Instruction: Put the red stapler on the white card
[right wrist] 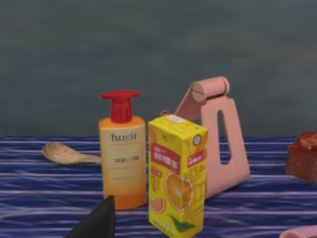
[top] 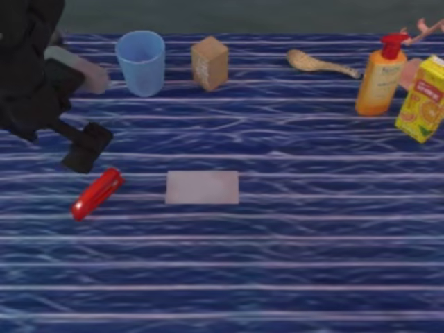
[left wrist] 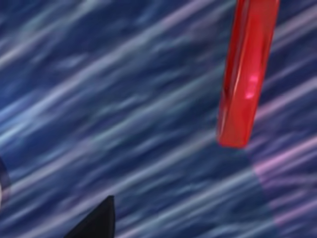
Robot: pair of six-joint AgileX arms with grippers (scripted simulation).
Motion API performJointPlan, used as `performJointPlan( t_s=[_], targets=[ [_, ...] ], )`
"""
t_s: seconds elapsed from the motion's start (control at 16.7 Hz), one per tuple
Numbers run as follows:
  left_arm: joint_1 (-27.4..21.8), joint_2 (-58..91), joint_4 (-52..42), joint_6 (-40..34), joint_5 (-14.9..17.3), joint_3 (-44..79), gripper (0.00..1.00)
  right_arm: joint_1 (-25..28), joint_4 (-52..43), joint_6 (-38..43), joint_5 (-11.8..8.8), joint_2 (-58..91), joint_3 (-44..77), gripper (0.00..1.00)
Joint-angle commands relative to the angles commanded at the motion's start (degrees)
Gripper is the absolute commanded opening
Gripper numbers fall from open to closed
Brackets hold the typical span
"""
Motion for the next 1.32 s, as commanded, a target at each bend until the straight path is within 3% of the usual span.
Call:
performJointPlan(
  t_s=[0.3, 0.72, 1.32],
  targets=[
    [-1.29, 10.60, -6.14, 2.43, 0.27, 10.31, 1.00, 0.00, 0.00, 0.00, 0.00, 0.00, 0.00, 1.00],
    [-1.09, 11.16, -6.18, 2.55, 0.28, 10.69, 1.00, 0.00, 0.00, 0.00, 0.00, 0.00, 0.00, 1.00],
    [-1.21, 18.43, 13.23, 2.83, 0.35, -1.45, 1.00, 0.00, 0.00, 0.00, 0.00, 0.00, 0.00, 1.00]
  ],
)
